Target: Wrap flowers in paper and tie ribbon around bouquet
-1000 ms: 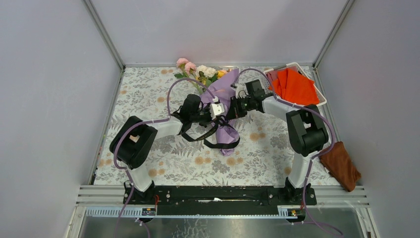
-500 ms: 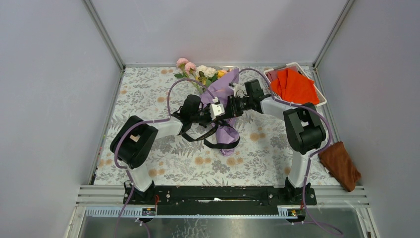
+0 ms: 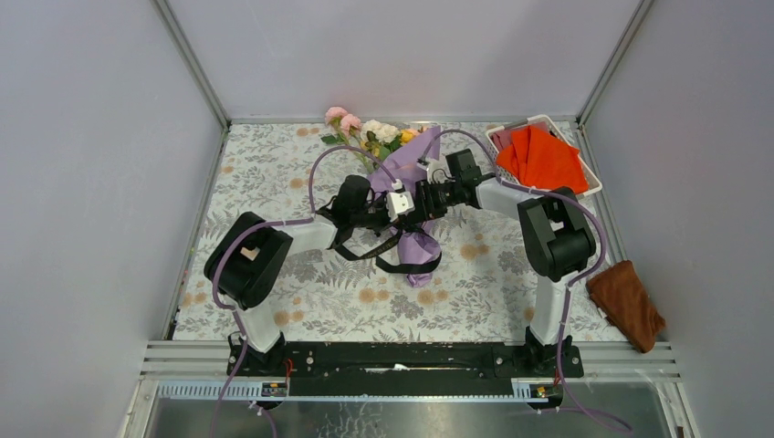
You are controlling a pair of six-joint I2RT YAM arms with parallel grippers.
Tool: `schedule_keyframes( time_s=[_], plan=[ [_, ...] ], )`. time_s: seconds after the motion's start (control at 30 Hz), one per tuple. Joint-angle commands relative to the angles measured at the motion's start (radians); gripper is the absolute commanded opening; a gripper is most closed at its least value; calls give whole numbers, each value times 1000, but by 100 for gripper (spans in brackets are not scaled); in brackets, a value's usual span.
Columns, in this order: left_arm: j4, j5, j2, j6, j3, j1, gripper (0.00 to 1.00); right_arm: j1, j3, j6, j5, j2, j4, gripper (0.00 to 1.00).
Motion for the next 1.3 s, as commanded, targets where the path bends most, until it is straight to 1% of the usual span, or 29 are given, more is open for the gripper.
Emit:
schedule_keyframes(
  time_s=[0.0,0.1,0.13,0.23,0.27,0.33,0.4,0.43,0.47,0.53,0.6,0.63,0.7,0.77,0.9,1.0,1.07,1.13,1.2,1.27],
  plan=[
    [105,2,6,-7,2,-7,0,34,41,-61,-11,10,-57,35],
    [106,2,6,-7,0,-6,0,35,40,-75,-8,2,-70,35],
    [106,5,8,-8,0,-5,0,35,43,-73,-10,4,-70,33],
    [104,9,7,-9,0,-6,0,34,27,-51,8,-13,-29,12],
    [99,9,5,-8,-2,-6,0,34,19,-45,23,-25,-15,7],
    [79,14,-4,4,-4,-5,0,32,11,-37,64,-45,0,2],
    [30,37,-40,55,-13,-1,0,29,8,-29,109,-62,2,0],
    [-6,51,-61,94,-19,2,11,28,6,-31,126,-70,1,0],
    [-46,76,-87,142,-27,10,24,28,3,-33,136,-74,0,0],
    [-169,135,-135,260,-28,37,38,29,-1,-34,136,-79,-1,0],
    [-332,186,-161,381,-7,76,55,28,-4,-29,132,-79,0,0],
    [-420,195,-166,437,9,93,60,29,-5,-25,128,-79,3,0],
    [-534,166,-162,510,38,116,63,30,-7,-22,127,-83,5,0],
    [-562,100,-148,521,49,132,66,29,-10,-19,126,-89,9,0],
    [-553,12,-83,541,59,144,79,30,-16,-10,125,-97,22,0],
    [-469,-35,-44,534,48,134,80,30,-15,-8,125,-96,22,0],
    [-397,-67,-21,510,43,133,77,30,-16,-7,125,-96,25,0],
    [-324,-93,-1,493,40,130,71,30,-16,-9,123,-96,22,0],
    [-268,-105,9,488,34,125,60,30,-13,-12,125,-96,16,0],
    [-250,-92,14,490,30,121,52,30,-12,-13,127,-97,14,0]
  ],
)
